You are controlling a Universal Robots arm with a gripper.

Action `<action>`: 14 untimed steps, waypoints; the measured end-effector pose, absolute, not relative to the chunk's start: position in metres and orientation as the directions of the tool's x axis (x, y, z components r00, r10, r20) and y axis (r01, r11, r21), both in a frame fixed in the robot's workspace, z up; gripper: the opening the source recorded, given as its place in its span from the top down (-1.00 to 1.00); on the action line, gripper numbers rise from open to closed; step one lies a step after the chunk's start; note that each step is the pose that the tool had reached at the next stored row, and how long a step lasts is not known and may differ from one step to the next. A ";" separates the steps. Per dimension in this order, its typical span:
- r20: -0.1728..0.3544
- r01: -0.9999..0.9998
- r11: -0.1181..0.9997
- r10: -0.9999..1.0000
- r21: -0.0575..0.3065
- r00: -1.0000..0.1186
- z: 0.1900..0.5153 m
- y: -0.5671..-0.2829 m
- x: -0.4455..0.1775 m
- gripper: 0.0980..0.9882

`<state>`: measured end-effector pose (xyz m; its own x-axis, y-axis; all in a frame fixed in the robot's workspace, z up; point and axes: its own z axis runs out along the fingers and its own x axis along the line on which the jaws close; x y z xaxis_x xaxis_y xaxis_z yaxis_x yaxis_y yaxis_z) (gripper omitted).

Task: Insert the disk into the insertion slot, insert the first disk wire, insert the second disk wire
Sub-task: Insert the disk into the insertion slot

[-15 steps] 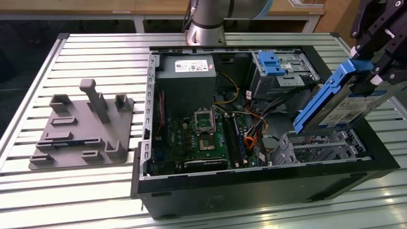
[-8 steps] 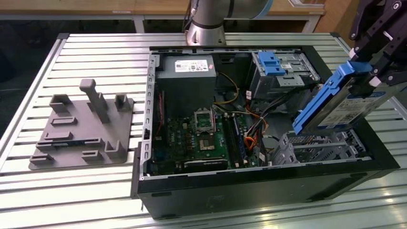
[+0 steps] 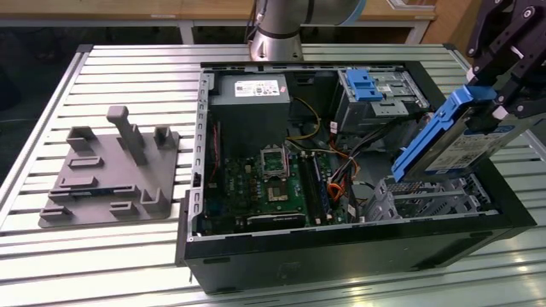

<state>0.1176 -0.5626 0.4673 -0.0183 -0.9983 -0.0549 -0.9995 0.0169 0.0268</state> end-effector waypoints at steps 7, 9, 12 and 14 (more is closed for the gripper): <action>-0.055 -0.999 0.017 -0.998 0.027 -0.018 0.465 -0.563 0.118 0.40; -0.055 -0.999 0.017 -0.998 0.027 -0.018 0.464 -0.563 0.118 0.40; -0.055 -0.999 0.017 -0.998 0.027 -0.019 0.463 -0.564 0.118 0.40; -0.055 -0.999 0.017 -0.998 0.027 -0.019 0.462 -0.565 0.118 0.40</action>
